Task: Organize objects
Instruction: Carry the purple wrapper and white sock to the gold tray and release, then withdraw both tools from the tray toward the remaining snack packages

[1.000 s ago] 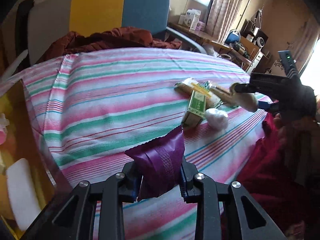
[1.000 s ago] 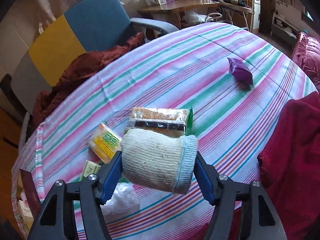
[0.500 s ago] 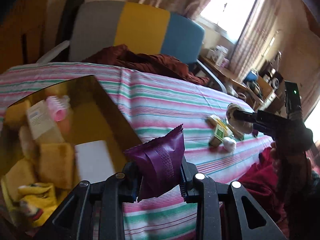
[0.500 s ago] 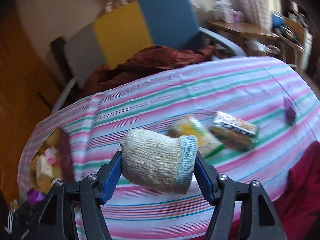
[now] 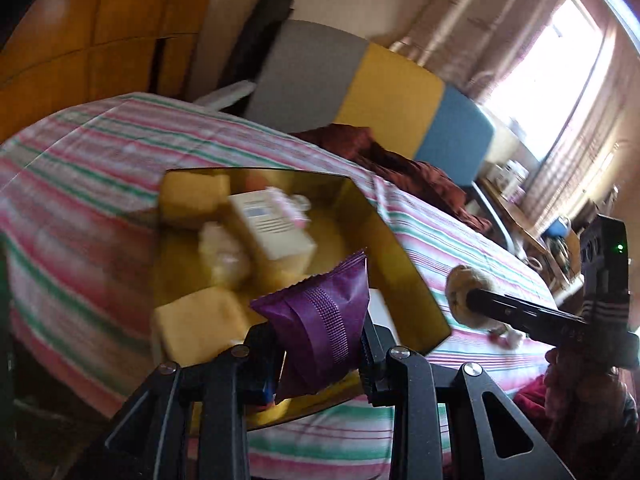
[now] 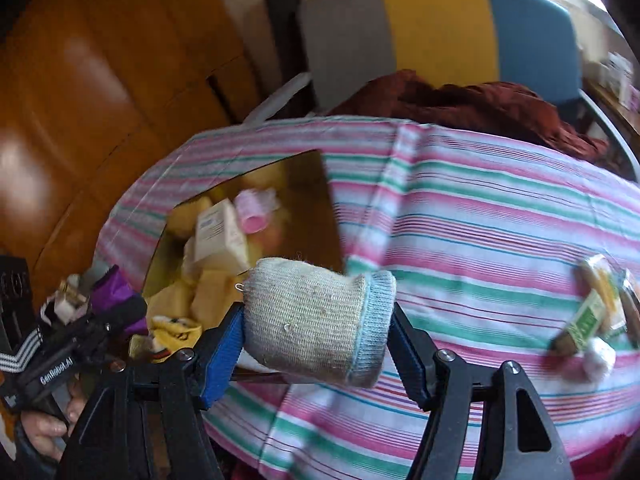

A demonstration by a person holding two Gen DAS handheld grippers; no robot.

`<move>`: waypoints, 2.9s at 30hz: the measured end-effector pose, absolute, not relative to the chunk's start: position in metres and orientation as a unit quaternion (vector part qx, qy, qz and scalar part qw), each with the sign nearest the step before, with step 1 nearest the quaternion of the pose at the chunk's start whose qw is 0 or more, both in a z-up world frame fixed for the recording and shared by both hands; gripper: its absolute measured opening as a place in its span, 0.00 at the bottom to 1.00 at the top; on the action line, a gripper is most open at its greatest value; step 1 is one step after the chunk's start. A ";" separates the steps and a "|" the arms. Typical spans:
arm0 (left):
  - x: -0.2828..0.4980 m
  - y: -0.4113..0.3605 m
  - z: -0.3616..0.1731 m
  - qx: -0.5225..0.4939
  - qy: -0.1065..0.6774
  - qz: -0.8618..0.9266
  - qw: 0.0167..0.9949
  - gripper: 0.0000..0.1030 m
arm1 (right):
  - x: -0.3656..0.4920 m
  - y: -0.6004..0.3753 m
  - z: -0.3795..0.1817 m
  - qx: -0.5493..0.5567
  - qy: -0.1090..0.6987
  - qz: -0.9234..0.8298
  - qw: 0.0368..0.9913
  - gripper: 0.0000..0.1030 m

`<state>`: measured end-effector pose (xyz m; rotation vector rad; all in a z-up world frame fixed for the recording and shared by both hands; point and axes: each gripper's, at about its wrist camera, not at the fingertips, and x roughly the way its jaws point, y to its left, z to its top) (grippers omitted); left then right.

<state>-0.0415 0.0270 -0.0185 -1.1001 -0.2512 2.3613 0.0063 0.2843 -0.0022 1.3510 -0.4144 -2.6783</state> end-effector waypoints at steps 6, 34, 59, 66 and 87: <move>-0.052 0.007 -0.022 -0.412 -0.110 0.867 0.255 0.30 | 0.001 0.262 -0.014 0.462 -0.117 -0.876 0.071 0.67; -0.109 0.045 -0.013 -0.407 -0.107 0.879 0.223 0.69 | 0.004 0.199 -0.038 0.471 -0.082 -0.860 0.176 0.81; -0.018 0.040 -0.030 -0.365 0.003 0.920 0.141 0.81 | 0.036 0.219 -0.025 0.415 -0.024 -0.909 0.032 0.90; -0.014 0.046 -0.028 -0.359 0.014 0.923 0.141 0.83 | 0.038 0.227 -0.027 0.415 -0.036 -0.909 0.017 0.91; -0.003 0.068 -0.032 -0.371 0.038 0.913 0.164 0.83 | 0.043 0.255 -0.027 0.408 -0.035 -0.912 -0.024 0.91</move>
